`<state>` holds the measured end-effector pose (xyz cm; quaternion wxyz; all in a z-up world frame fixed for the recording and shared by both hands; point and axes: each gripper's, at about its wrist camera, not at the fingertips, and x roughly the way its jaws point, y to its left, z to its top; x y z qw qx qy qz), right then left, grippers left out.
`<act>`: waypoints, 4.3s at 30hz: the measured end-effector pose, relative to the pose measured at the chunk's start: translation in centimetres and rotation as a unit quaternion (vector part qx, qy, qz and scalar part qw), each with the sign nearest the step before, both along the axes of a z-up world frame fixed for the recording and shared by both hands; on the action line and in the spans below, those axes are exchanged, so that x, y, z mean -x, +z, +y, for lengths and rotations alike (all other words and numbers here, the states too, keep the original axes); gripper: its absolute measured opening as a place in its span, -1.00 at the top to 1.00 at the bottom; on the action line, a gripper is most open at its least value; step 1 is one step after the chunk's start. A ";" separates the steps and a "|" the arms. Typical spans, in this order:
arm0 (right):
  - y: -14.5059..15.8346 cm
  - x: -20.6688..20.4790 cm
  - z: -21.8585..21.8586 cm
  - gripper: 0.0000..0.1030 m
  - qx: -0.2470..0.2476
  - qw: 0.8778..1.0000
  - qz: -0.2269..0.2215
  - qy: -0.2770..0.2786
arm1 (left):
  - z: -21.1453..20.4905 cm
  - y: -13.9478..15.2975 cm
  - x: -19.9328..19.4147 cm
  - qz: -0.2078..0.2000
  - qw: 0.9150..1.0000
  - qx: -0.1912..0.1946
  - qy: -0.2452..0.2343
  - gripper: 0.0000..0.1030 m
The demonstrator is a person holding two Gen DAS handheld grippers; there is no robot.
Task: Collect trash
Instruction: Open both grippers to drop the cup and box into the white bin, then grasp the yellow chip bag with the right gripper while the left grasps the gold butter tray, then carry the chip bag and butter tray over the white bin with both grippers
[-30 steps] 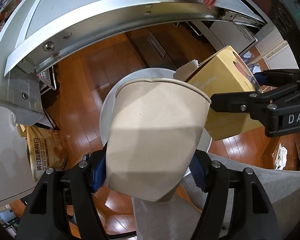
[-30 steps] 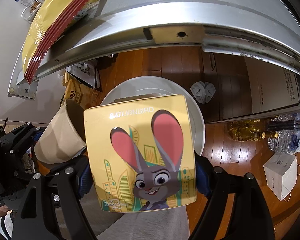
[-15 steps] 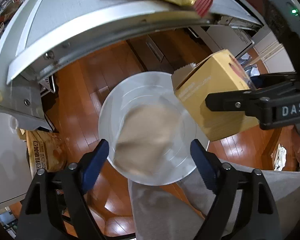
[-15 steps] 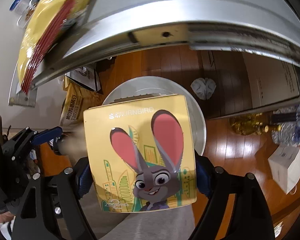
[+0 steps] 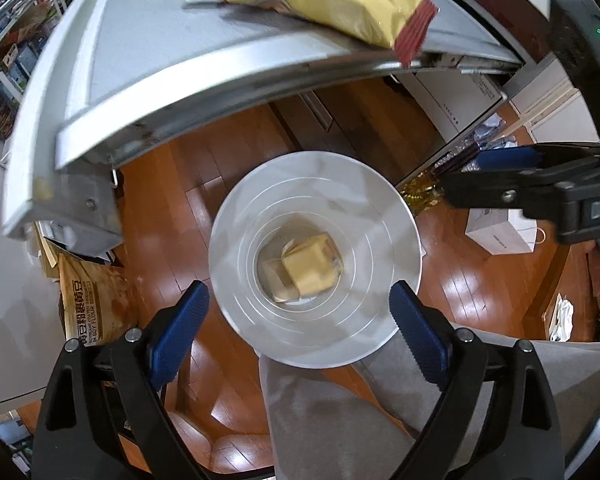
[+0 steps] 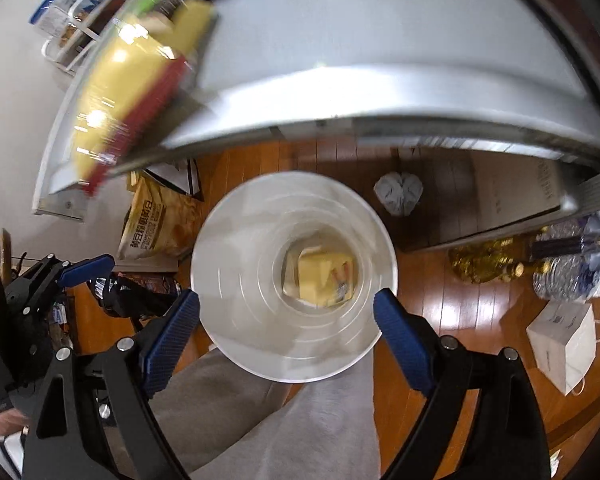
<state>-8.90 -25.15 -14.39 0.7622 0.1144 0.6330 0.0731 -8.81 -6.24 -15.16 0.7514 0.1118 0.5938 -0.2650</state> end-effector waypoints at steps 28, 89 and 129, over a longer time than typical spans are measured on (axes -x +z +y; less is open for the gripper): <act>6.0 -7.4 8.4 -0.80 0.127 0.970 -0.123 0.166 | 7.4 10.7 -5.2 -0.101 0.980 0.081 0.148 -0.80; 9.8 -6.7 0.6 0.23 0.064 0.983 -0.148 0.089 | 0.0 10.7 -9.8 -0.112 0.992 0.048 0.031 0.01; 7.0 3.7 3.6 0.23 0.021 0.985 -0.066 0.159 | 1.5 8.5 1.4 -0.045 0.998 0.041 -0.014 0.01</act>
